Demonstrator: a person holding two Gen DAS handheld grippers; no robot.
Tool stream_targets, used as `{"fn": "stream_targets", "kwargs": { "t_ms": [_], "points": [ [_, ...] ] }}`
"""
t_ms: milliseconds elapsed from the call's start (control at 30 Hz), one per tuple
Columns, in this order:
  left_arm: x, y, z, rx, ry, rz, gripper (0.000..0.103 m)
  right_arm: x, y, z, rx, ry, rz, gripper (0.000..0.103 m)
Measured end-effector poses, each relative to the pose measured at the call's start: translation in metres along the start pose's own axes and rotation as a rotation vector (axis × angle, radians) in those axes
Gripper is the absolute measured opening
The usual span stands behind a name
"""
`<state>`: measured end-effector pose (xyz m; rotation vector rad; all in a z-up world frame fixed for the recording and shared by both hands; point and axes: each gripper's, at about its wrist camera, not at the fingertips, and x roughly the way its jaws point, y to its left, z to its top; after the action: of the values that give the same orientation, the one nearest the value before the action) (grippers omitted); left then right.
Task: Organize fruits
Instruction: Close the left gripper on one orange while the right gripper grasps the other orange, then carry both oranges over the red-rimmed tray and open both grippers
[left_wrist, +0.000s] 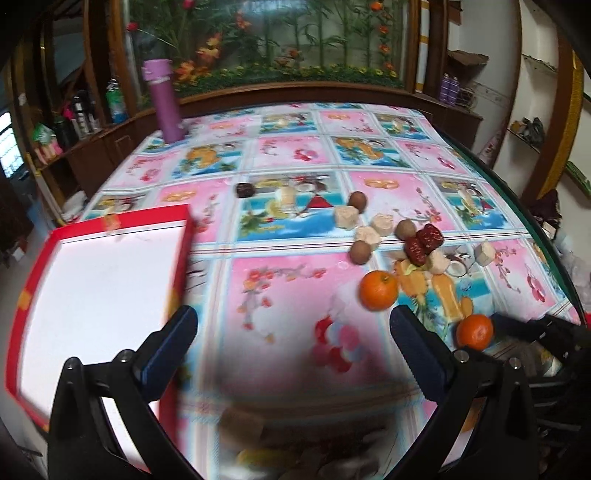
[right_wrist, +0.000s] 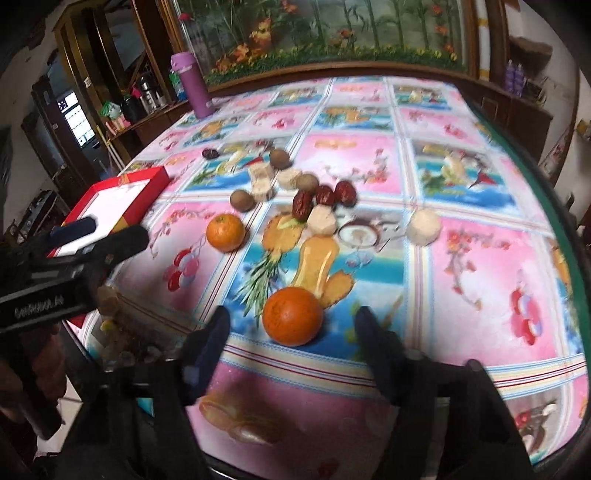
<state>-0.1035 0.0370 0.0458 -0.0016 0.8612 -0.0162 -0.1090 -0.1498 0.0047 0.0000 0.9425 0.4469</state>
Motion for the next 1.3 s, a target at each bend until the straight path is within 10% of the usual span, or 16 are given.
{"fn": "stream_targets", "kwargs": {
  "t_ms": [233,867,1300],
  "points": [
    [0.035,-0.025,0.016,0.039,0.076,-0.096,0.092,0.005,-0.001,0.005,-0.013,-0.001,0.013,0.034],
    [0.055,-0.039,0.009,0.059,0.111,-0.168,0.034,0.004,-0.007,0.006,-0.005,0.000,0.053,0.033],
    [-0.058,0.036,-0.004,-0.049,-0.107,-0.015,0.034,-0.006,0.055,0.030,-0.089,-0.042,0.126,0.033]
  ]
}}
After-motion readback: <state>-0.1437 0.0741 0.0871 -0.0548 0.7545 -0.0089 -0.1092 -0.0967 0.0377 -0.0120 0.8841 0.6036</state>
